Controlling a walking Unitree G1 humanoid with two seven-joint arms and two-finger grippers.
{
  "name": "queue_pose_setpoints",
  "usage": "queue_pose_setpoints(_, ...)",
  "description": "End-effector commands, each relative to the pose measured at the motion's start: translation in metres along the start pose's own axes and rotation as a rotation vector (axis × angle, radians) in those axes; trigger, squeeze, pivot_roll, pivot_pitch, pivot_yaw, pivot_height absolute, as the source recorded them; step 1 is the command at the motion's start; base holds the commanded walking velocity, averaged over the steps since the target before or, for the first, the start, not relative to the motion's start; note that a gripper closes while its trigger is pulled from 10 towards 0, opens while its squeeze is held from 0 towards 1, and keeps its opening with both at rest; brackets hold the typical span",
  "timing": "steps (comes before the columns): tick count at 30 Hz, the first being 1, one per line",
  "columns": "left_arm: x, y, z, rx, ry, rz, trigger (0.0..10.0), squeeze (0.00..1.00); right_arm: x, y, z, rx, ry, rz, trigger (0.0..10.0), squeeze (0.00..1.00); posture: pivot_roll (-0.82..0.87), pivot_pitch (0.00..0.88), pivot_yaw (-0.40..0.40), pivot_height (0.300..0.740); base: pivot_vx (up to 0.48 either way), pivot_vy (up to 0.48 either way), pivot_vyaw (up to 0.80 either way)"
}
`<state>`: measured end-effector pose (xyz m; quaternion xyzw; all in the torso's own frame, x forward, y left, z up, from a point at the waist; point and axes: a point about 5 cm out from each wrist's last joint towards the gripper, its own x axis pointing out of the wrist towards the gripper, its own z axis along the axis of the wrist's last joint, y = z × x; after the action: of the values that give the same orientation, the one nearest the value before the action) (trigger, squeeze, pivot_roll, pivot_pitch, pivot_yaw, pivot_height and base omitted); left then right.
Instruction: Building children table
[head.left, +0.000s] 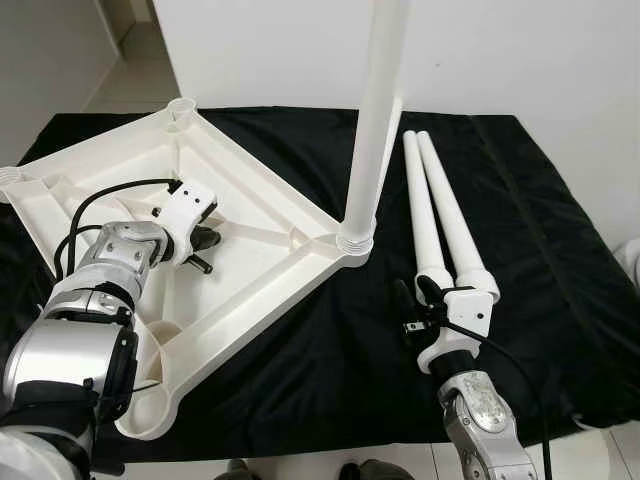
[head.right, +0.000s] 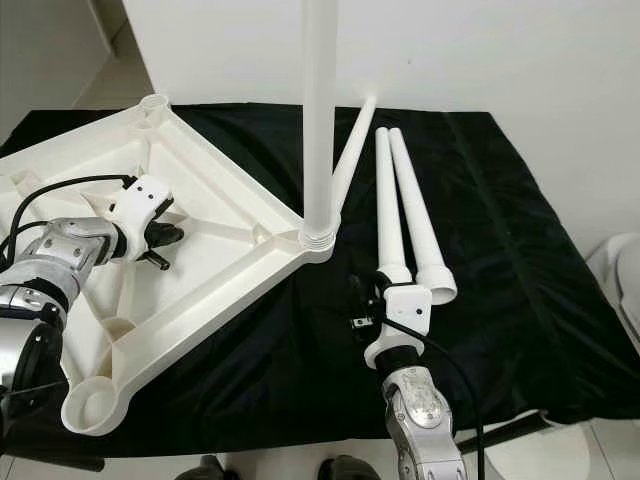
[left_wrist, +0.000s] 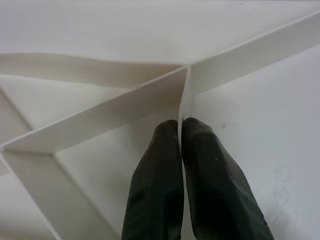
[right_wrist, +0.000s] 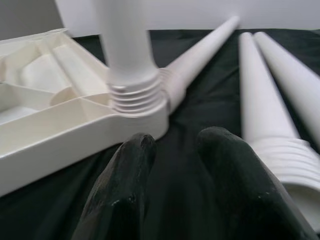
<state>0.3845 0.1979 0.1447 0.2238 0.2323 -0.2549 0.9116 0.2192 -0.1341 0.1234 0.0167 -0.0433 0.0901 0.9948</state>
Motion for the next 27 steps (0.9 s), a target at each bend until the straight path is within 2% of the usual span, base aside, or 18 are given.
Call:
queue_pose_setpoints(1,0.004,-0.004,-0.011,-0.015,0.03,0.089,10.0,0.0,-0.001,-0.001,-0.006,-0.004,0.034,0.006,10.0,0.0,-0.06,0.04,0.016,0.74,0.0,0.0,0.0)
queue_pose_setpoints(2,0.006,-0.005,-0.009,-0.02,0.019,0.084,10.0,0.0,-0.001,-0.001,-0.006,-0.006,0.035,0.006,10.0,0.0,-0.06,0.038,0.018,0.74,0.0,0.0,0.0)
queue_pose_setpoints(3,0.006,-0.007,-0.008,-0.022,0.013,0.075,10.0,0.84,-0.001,-0.002,-0.006,-0.008,0.035,0.005,10.0,0.0,-0.06,0.038,0.018,0.74,0.0,0.0,0.0)
queue_pose_setpoints(4,0.007,-0.008,-0.006,-0.023,0.006,0.067,10.0,1.0,-0.001,-0.002,-0.006,-0.009,0.035,0.004,10.0,0.0,-0.06,0.038,0.019,0.74,0.0,0.0,0.0)
queue_pose_setpoints(9,0.008,-0.01,-0.001,-0.03,-0.019,0.045,10.0,1.0,-0.001,-0.002,-0.006,-0.011,0.036,0.004,10.0,0.0,-0.07,0.037,0.021,0.74,0.0,0.0,0.0)
queue_pose_setpoints(12,0.007,-0.01,0.001,0.005,-0.022,0.026,10.0,1.0,-0.001,-0.002,-0.007,-0.011,0.038,0.004,10.0,0.0,-0.06,0.038,0.023,0.74,0.0,0.0,0.0)
queue_pose_setpoints(13,0.006,-0.013,0.005,0.039,-0.047,-0.025,10.0,0.66,-0.002,-0.001,-0.008,-0.009,0.04,0.005,10.0,0.0,-0.06,0.037,0.022,0.74,0.0,0.0,0.0)
queue_pose_setpoints(14,0.006,-0.013,0.005,0.039,-0.047,-0.025,10.0,0.66,-0.002,-0.001,-0.008,-0.009,0.04,0.005,10.0,0.0,-0.06,0.037,0.022,0.74,0.0,0.0,0.0)
queue_pose_setpoints(15,0.005,-0.016,0.009,0.075,-0.073,-0.072,10.0,0.0,-0.002,-0.001,-0.008,-0.007,0.041,0.007,10.0,0.0,-0.06,0.039,0.023,0.74,0.0,0.0,0.0)
queue_pose_setpoints(16,0.004,-0.019,0.011,0.087,-0.09,-0.13,10.0,0.0,-0.002,0.0,-0.008,-0.005,0.04,0.011,10.0,0.0,-0.05,0.04,0.024,0.74,0.0,0.0,0.0)
queue_pose_setpoints(19,0.004,-0.019,0.011,0.087,-0.09,-0.13,10.0,0.0,-0.002,0.0,-0.008,-0.005,0.04,0.011,10.0,0.0,-0.05,0.04,0.024,0.74,0.0,0.0,0.0)
queue_pose_setpoints(21,-0.003,-0.022,0.02,0.135,-0.182,-0.224,10.0,0.0,-0.002,0.001,-0.009,-0.004,0.04,0.013,10.0,0.0,-0.05,0.042,0.029,0.74,0.0,0.0,0.0)
queue_pose_setpoints(22,-0.003,-0.022,0.02,0.135,-0.182,-0.224,10.0,0.0,-0.002,0.001,-0.009,-0.004,0.04,0.013,10.0,0.0,-0.05,0.042,0.029,0.74,0.0,0.0,0.0)
queue_pose_setpoints(24,-0.011,-0.024,0.029,0.167,-0.278,-0.294,10.0,0.0,-0.002,0.001,-0.01,-0.004,0.041,0.011,10.0,0.0,-0.05,0.042,0.029,0.74,0.0,0.0,0.0)
queue_pose_setpoints(25,-0.011,-0.024,0.029,0.167,-0.278,-0.294,10.0,0.0,-0.002,0.001,-0.01,-0.004,0.041,0.011,10.0,0.0,-0.05,0.042,0.029,0.74,0.0,0.0,0.0)
queue_pose_setpoints(27,-0.017,-0.025,0.036,0.157,-0.349,-0.333,10.0,0.0,-0.002,0.001,-0.01,-0.003,0.043,0.01,10.0,0.0,-0.05,0.044,0.029,0.74,0.0,0.0,0.0)
